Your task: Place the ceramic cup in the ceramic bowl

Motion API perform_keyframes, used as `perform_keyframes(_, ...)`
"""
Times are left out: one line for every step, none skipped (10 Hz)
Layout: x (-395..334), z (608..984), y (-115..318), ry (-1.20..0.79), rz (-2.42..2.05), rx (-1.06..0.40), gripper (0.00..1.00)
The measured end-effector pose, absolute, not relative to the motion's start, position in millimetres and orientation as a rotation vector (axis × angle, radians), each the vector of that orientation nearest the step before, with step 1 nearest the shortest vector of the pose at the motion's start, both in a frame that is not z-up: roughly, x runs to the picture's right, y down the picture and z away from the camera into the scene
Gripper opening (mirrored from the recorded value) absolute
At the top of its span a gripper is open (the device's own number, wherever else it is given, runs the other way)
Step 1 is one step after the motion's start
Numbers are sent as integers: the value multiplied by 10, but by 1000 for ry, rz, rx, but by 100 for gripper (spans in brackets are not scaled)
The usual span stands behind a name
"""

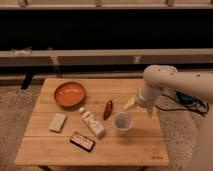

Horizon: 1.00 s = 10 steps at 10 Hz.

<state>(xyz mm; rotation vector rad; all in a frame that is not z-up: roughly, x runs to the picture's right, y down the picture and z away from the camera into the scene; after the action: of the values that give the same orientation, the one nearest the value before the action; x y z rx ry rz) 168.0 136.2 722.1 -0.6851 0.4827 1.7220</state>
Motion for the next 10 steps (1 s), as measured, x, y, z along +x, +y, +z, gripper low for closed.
perform_keyframes(1738, 7133, 1481, 468, 1712, -657, 80)
perform_keyframes(1729, 7117, 1535, 461, 1699, -640, 80)
perform_keyframes(1714, 7136, 1581, 460, 1686, -626, 80)
perform_keyframes(1720, 7165, 1620, 465, 1677, -614, 80)
perform_keyframes(1734, 7210, 1636, 471, 1673, -603, 80)
perform_keyframes(1732, 7239, 1638, 474, 1671, -597, 80)
perform_keyframes(1728, 7275, 1644, 478, 1669, -592, 80)
perform_keyframes(1736, 7301, 1661, 484, 1669, -584, 80)
perform_keyframes(1730, 7335, 1696, 492, 1668, -578, 80)
perform_keyframes(1707, 7363, 1722, 497, 1666, -576, 80)
